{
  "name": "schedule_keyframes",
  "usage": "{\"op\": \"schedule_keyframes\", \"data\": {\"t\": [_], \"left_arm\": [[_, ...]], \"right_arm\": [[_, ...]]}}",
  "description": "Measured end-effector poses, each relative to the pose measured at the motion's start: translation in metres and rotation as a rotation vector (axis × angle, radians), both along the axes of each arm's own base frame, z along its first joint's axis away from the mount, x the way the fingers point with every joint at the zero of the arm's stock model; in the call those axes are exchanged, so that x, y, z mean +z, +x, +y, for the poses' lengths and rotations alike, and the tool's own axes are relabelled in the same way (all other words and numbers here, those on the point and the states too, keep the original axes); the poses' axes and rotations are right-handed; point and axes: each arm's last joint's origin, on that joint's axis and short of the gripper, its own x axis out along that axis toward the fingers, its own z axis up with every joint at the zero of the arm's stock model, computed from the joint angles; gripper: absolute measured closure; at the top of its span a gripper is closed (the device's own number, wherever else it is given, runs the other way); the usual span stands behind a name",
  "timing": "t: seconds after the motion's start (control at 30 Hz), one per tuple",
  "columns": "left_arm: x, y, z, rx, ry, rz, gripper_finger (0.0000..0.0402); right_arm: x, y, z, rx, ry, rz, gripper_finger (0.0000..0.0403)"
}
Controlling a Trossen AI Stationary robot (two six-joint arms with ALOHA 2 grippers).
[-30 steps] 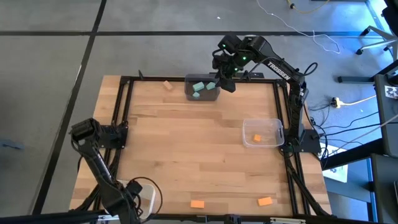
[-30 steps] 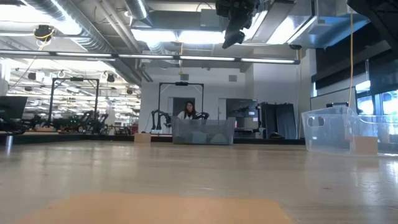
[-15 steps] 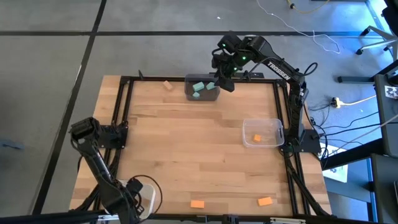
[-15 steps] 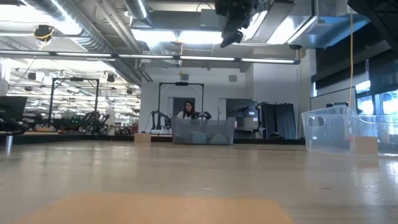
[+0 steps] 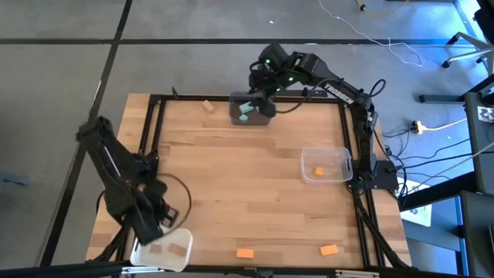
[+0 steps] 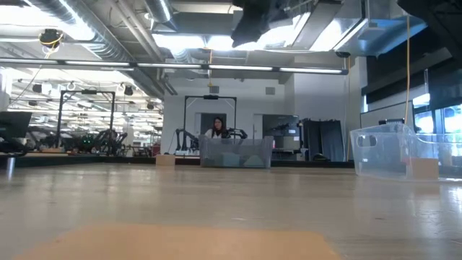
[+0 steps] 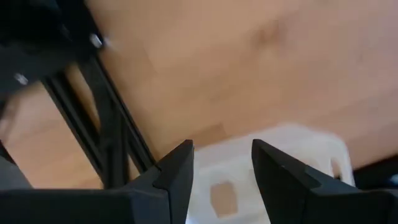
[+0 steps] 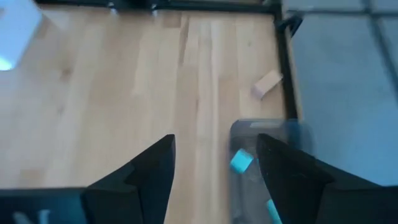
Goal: Sort & place blocks by color
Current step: Put the brown block into the white bin
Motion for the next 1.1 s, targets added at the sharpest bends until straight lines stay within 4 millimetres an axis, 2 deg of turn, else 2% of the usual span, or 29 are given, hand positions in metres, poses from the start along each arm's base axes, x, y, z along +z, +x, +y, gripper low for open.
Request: {"op": "schedule_keyframes", "data": {"t": [0.23,0.4,0.63,0.77,0.9,1.1], "left_arm": [[0.031,-0.003,0.053,0.194,0.054,-0.204,0.0247],[0.045,-0.002,0.083,0.317,0.085,-0.340,0.0247],[0.054,0.000,0.112,0.367,0.144,-0.398,0.0247],[0.056,0.002,0.126,0.434,0.176,-0.415,0.0247],[0.057,0.008,0.141,0.436,0.271,-0.414,0.0247],[0.057,0.014,0.175,0.544,0.341,-0.342,0.0247]], "right_arm": [[-0.017,0.025,0.007,-0.029,-0.062,0.008,0.0178],[-0.032,0.048,0.003,-0.065,-0.047,-0.041,0.0178],[-0.058,0.083,-0.002,-0.084,-0.064,-0.138,0.0178],[-0.073,0.097,-0.008,-0.125,-0.032,-0.180,0.0178],[-0.079,0.096,-0.016,-0.145,-0.023,-0.160,0.0178],[-0.061,0.079,-0.019,-0.137,-0.053,-0.122,0.0178]]}}
